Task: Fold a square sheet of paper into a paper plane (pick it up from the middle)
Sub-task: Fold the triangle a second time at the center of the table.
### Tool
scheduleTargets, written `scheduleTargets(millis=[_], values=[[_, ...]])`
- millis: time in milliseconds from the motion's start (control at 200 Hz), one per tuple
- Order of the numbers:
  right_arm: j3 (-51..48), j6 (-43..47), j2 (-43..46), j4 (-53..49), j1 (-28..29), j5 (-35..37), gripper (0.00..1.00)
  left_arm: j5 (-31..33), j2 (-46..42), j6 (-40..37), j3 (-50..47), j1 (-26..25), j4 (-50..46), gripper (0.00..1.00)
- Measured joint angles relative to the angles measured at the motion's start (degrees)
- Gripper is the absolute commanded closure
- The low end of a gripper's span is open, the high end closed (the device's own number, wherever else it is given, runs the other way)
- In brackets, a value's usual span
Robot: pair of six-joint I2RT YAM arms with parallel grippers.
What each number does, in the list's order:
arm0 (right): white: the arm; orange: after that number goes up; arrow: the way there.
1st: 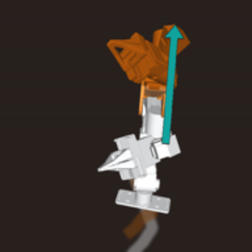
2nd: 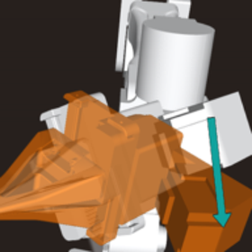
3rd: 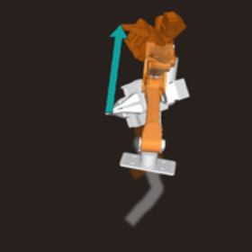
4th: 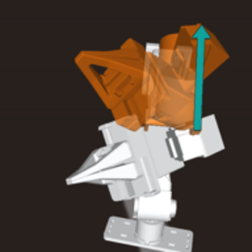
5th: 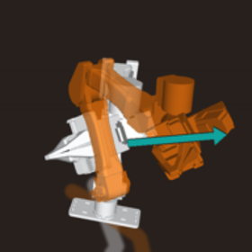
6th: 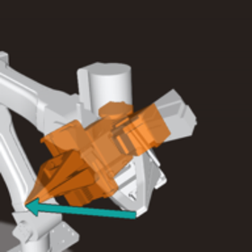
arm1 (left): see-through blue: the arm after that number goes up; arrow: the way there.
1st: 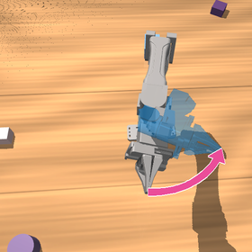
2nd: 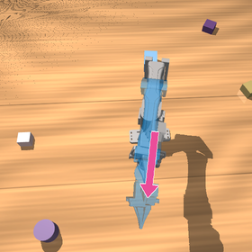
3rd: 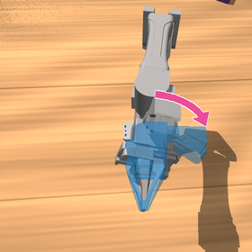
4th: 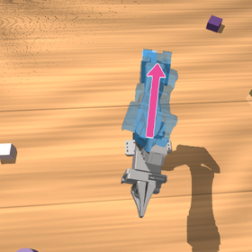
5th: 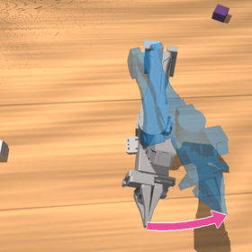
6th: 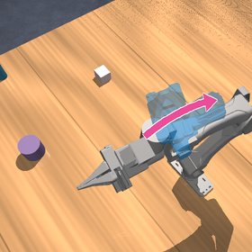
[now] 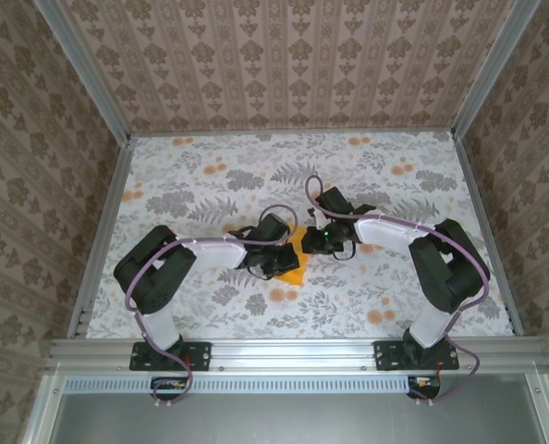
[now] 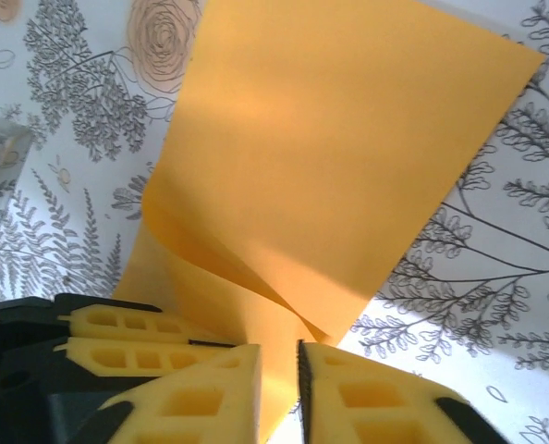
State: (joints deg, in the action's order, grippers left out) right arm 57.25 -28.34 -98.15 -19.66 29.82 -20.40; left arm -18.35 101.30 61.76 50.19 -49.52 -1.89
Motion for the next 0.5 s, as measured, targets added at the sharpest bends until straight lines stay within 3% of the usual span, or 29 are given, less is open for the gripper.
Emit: scheduleTargets(millis=[185, 500], values=[[-0.2, -0.3, -1.0, 0.2, 0.0, -2.8, 0.97, 0.1, 0.0, 0.0, 0.0, 0.0, 0.0, 0.89], [-0.2, -0.3, -5.9, 0.2, 0.1, -5.4, 0.98, 0.1, 0.0, 0.2, 0.0, 0.0, 0.0, 0.89]])
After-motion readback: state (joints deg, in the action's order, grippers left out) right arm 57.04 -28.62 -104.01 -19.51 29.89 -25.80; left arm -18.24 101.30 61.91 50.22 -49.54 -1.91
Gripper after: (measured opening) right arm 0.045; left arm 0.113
